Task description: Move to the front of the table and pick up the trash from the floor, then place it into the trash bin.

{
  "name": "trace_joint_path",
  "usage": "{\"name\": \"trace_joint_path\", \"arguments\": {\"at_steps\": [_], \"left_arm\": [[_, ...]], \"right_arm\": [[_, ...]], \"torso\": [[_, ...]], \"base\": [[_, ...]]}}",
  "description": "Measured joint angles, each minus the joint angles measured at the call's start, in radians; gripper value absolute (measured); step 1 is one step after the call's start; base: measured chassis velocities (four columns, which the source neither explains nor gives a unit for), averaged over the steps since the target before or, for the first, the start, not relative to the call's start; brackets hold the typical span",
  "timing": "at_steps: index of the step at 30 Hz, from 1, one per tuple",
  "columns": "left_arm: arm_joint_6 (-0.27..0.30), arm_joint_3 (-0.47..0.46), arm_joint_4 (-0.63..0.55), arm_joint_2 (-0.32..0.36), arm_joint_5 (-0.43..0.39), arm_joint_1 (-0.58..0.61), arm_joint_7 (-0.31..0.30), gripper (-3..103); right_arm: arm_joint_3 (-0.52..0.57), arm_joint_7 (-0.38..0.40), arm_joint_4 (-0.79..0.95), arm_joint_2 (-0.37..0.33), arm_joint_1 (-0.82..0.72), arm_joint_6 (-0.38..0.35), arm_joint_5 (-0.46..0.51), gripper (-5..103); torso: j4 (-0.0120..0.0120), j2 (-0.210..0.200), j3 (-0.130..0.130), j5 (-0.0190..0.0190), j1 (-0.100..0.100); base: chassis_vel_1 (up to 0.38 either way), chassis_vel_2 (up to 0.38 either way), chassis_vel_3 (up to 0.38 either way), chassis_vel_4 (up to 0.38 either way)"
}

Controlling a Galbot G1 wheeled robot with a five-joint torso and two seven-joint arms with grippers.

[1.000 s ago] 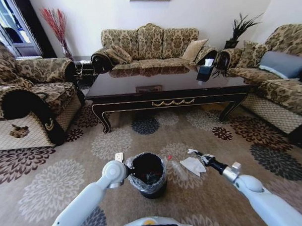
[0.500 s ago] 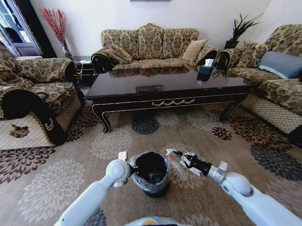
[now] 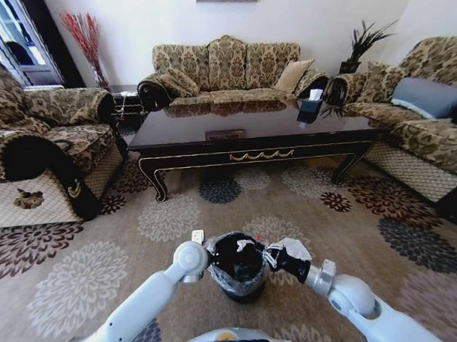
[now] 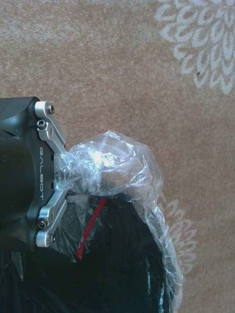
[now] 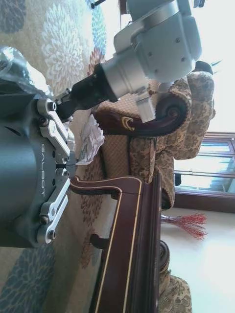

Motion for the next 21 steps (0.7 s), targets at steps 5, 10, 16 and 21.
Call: {"name": "trace_joint_path", "arguments": {"at_steps": [5,10,16,21], "left_arm": [[0.000,0.001,-0.006,0.002,0.000,0.008,0.000,0],[0.000,-0.002,-0.005,0.007,0.000,0.010,0.000,0],[0.000,-0.012,-0.011,0.010,-0.003,0.016,0.000,0],[0.000,-0.014,-0.012,0.011,-0.001,0.021,0.000,0]], "right_arm": [[-0.008,-0.001,-0.025,0.012,-0.003,0.002,-0.010,0],[-0.013,-0.030,-0.034,0.022,-0.002,0.011,-0.011,7],[-0.014,-0.034,-0.045,0.027,-0.011,0.021,-0.015,28],[-0.013,-0.035,-0.050,0.028,-0.013,0.025,-0.015,44]], "torso": [[-0.0001,0.000,0.000,0.0000,0.000],[-0.0001,0.000,0.000,0.0000,0.000],[-0.0001,0.000,0.000,0.0000,0.000],[-0.0001,0.000,0.000,0.0000,0.000]], "base": [[0.000,0.000,0.000,0.000],[0.000,0.000,0.000,0.000],[0.000,0.000,0.000,0.000],[0.000,0.000,0.000,0.000]]}}
